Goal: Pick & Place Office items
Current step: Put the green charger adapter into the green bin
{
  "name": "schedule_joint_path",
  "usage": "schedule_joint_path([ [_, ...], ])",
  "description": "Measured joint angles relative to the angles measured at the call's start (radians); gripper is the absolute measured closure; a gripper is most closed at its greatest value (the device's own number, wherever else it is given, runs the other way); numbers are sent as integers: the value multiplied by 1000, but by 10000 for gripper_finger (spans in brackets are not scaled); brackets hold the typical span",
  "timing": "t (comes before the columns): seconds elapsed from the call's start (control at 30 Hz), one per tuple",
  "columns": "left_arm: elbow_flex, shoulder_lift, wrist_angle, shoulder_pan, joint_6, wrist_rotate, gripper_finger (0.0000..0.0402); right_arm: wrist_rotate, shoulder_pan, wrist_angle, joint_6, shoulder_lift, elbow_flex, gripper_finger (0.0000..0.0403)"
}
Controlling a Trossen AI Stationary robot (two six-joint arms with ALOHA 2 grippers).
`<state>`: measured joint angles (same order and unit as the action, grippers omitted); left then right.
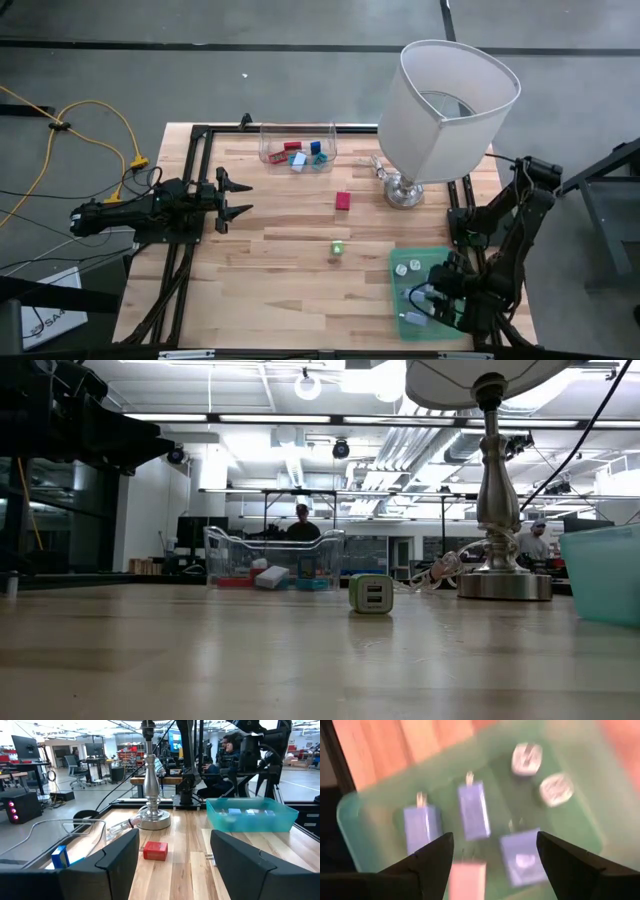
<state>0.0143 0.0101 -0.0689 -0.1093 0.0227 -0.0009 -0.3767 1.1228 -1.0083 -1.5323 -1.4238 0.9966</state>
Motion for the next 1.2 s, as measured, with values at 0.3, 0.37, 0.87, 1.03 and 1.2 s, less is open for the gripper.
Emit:
schedule_joint_path([
  [0.3, 0, 0, 0, 0, 0, 0, 164, -181, -102, 28, 165, 8, 0, 131],
  [0.37, 0, 0, 0, 0, 0, 0, 164, -197, -143, 68, 224, 8, 0, 131],
  [0.87, 0, 0, 0, 0, 0, 0, 164, -46, -493, 502, 517, -32, 0, 131],
  [1.03, 0, 0, 0, 0, 0, 0, 164, -16, -555, 617, 560, -54, 0, 131],
  [1.2, 0, 0, 0, 0, 0, 0, 164, -26, -563, 687, 580, -56, 25, 131],
])
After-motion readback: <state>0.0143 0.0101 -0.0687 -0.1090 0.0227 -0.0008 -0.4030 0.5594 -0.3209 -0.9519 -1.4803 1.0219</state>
